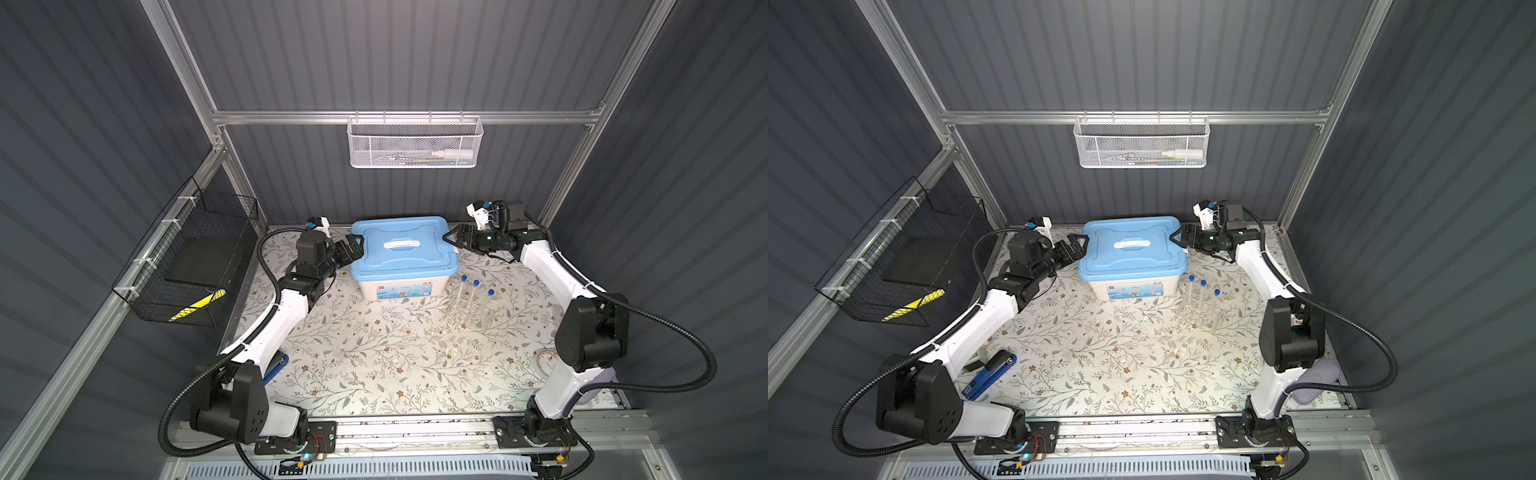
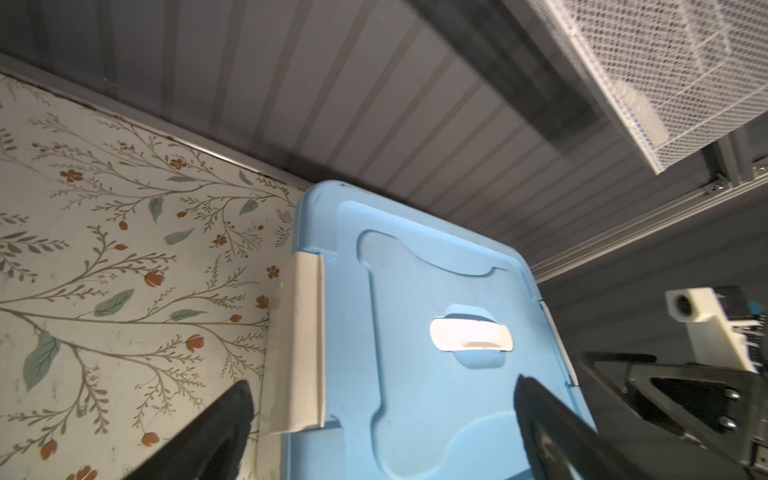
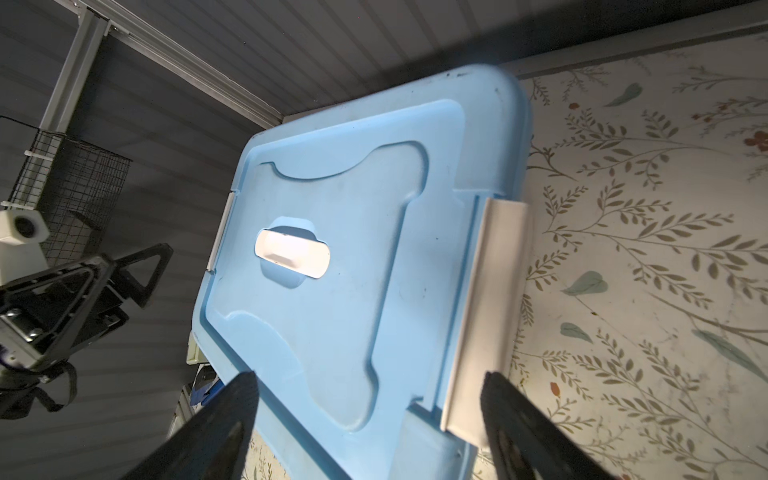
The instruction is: Organize the chemistry lab equipment
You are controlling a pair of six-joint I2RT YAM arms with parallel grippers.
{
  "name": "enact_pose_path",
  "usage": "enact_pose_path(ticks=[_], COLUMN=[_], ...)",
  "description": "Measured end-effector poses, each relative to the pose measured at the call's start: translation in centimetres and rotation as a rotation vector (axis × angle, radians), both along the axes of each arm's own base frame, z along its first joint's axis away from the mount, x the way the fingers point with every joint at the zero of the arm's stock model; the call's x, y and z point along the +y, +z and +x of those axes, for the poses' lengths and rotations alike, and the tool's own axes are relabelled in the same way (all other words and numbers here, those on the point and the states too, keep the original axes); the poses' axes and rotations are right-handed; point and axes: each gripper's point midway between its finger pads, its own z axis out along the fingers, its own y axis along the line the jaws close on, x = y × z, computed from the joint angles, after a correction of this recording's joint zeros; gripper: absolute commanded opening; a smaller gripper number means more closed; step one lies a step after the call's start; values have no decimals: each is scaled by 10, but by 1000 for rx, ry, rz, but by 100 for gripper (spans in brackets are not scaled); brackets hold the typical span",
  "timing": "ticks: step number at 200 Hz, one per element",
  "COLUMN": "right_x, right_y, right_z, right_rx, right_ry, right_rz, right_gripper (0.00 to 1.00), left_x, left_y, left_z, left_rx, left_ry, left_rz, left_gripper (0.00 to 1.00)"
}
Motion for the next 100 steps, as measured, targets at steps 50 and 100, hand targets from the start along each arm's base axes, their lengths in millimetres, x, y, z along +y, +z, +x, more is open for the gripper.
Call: enact_pose_path(ticks=[50, 100], right_x=[-7, -2], right_y=[-4, -25], right_z=[3, 5], right_rx=[9, 64], right_ry=[-19, -11], right_rz=[-8, -8], right_gripper=[86, 82], left_x=[-9, -18], left_y=[-51, -53], left_z=[9, 9], left_rx=[116, 125], left_ry=[-36, -78], left_rz=[18, -2], left_gripper=[98, 94])
